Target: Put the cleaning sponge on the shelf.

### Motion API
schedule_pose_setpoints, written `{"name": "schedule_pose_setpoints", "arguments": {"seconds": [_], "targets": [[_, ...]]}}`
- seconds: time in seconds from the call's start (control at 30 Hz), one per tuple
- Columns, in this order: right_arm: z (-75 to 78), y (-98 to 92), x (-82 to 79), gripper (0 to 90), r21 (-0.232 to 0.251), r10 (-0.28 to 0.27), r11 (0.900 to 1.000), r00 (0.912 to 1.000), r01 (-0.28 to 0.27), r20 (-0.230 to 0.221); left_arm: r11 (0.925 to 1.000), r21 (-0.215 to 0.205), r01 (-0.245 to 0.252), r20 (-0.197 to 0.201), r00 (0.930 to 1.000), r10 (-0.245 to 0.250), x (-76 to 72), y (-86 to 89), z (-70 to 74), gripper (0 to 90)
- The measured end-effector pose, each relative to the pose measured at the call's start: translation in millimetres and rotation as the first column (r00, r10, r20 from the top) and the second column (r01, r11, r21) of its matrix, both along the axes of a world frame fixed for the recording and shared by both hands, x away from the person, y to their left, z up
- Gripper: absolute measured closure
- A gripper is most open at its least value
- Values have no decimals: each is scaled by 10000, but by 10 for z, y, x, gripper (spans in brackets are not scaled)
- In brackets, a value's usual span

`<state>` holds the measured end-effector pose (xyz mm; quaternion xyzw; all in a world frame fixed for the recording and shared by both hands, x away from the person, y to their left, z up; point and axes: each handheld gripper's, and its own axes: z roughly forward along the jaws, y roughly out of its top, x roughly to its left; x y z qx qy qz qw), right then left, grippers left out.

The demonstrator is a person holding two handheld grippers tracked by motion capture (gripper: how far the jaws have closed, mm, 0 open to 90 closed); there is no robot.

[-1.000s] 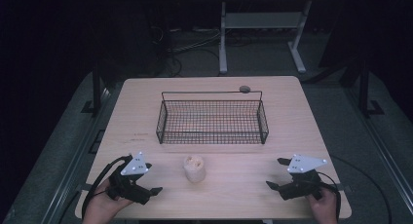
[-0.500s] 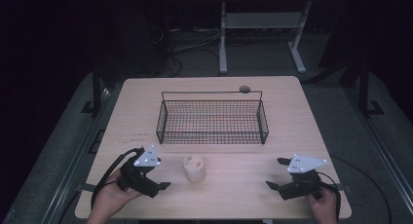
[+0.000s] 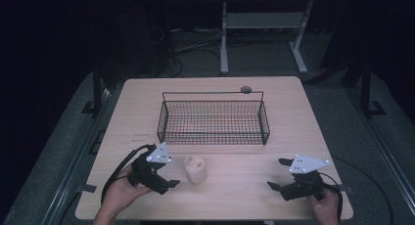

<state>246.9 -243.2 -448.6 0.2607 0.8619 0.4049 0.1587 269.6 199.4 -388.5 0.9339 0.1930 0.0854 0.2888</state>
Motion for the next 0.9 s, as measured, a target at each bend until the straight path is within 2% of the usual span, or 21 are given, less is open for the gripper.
{"name": "schedule_pose_setpoints", "arguments": {"seconds": [0.9], "targets": [[6,-2,-3,136,166,33,9999,10000,-33,-10,9985,349,424,-181,9990,-418,141,-224,5,169]]}}
